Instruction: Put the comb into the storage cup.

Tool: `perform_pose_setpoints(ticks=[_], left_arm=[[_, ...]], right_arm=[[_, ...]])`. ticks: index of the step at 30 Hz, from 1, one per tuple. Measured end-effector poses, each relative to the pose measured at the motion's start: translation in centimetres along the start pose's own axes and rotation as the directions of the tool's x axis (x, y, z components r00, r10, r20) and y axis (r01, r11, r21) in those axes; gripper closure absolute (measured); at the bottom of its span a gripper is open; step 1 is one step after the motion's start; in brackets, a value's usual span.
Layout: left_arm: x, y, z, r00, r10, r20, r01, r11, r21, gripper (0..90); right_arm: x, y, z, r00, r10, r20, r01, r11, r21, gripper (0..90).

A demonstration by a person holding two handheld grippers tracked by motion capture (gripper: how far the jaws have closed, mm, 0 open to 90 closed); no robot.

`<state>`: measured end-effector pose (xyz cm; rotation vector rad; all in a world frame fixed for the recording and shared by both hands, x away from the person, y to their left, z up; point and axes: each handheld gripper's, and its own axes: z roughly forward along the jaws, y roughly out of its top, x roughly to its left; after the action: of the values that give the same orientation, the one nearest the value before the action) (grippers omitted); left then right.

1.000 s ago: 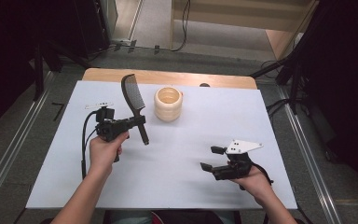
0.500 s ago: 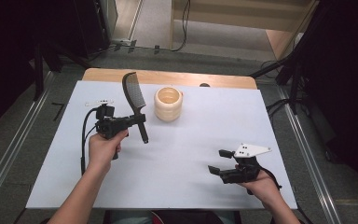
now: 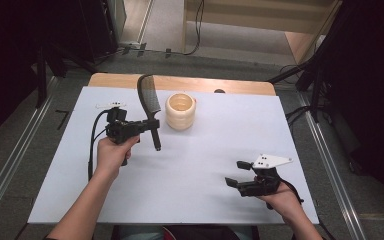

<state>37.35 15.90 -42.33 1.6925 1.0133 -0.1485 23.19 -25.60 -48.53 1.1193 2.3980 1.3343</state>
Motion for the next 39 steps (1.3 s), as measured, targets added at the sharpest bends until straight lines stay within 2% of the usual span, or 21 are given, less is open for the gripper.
perform_pose_setpoints(ticks=[5,10,14,24,27,31,39], left_arm=[[0.0,0.7,0.6,0.9988,-0.003,0.048,0.003,1.0000,0.006,73.0],[-0.1,1.5,1.1,0.9977,0.028,0.061,-0.029,0.9994,0.021,73.0],[0.0,1.9,1.4,0.9969,0.028,0.074,-0.030,0.9991,0.030,73.0],[-0.2,3.0,2.2,0.9956,0.053,0.077,-0.058,0.9965,0.060,72.9],[-0.4,3.4,2.2,0.9956,0.050,0.080,-0.055,0.9969,0.056,72.9],[-0.6,4.0,2.5,0.9950,0.069,0.072,-0.074,0.9953,0.062,72.9],[-0.3,5.3,2.6,0.9952,0.074,0.064,-0.077,0.9959,0.046,73.0]], right_arm=[[0.1,-0.1,0.1,1.0000,-0.004,-0.007,0.004,1.0000,0.006,20.8],[0.0,-0.1,0.1,1.0000,0.006,-0.002,-0.006,1.0000,0.008,20.8],[-0.1,-0.1,0.1,1.0000,0.006,-0.004,-0.006,0.9999,0.013,20.8],[-0.1,-0.1,0.1,0.9999,0.004,-0.010,-0.004,1.0000,0.003,20.8],[-0.1,-0.1,0.1,0.9999,0.006,-0.009,-0.006,1.0000,0.005,20.8],[-0.1,-0.2,0.1,0.9999,0.007,-0.011,-0.007,0.9999,0.008,20.8],[-0.3,-0.1,0.0,0.9999,0.011,0.001,-0.011,0.9999,0.000,20.9]])
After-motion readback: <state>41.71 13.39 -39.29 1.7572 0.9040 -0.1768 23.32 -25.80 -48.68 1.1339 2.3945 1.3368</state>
